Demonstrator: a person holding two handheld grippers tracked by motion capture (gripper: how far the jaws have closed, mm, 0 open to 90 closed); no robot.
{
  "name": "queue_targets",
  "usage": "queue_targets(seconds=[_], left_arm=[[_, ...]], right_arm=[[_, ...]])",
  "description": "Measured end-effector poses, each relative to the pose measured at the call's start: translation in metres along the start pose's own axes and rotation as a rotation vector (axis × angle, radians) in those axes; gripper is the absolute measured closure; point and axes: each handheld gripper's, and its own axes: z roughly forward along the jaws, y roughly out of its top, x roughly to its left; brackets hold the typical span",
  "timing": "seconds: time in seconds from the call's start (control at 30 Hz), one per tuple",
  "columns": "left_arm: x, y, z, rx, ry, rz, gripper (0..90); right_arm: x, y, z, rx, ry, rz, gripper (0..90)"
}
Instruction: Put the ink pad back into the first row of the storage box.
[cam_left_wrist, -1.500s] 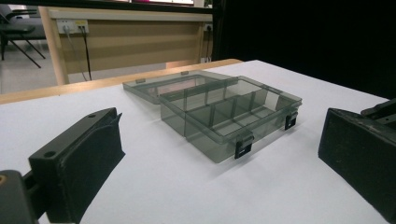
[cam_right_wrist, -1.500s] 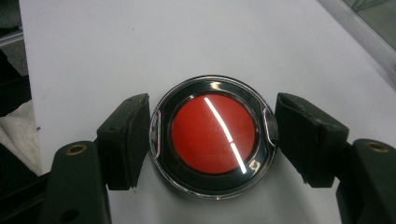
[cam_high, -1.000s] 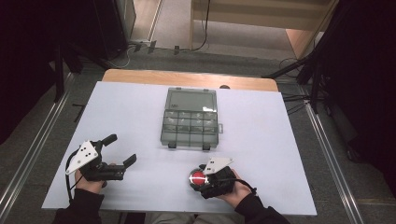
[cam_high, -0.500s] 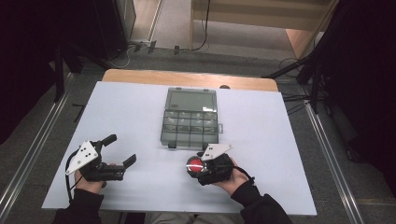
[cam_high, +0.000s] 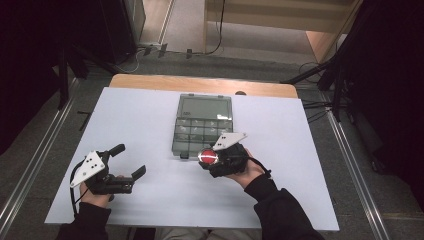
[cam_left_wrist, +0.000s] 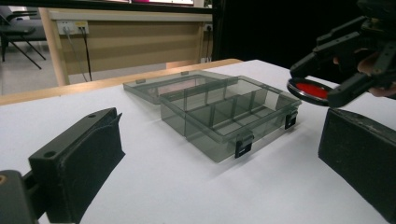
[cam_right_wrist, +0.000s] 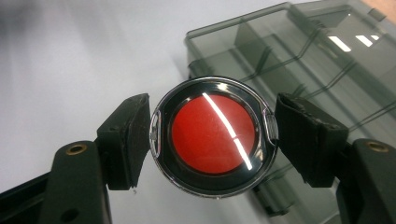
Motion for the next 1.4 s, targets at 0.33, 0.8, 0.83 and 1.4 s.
queue_targets(seconds=[0.33,0.8,0.83,1.4], left_arm=[[0.0,0.0,0.0,-0.002,-0.004,-0.001,0.0],[0.0,0.0,0.0,-0.002,-0.006,-0.002,0.0],[0.0,0.0,0.0,-0.002,-0.006,-0.001,0.0],[-0.001,0.0,0.001,0.001,-0.011,-0.001,0.0]], right_arm=[[-0.02,0.014,0.01,0.024,-0.028,0.021,31.0],[-0.045,0.026,0.014,0.017,-0.082,0.057,31.0],[-0.048,0.027,0.015,0.019,-0.088,0.061,31.1],[-0.084,0.033,0.055,0.095,-0.178,0.164,31.0]])
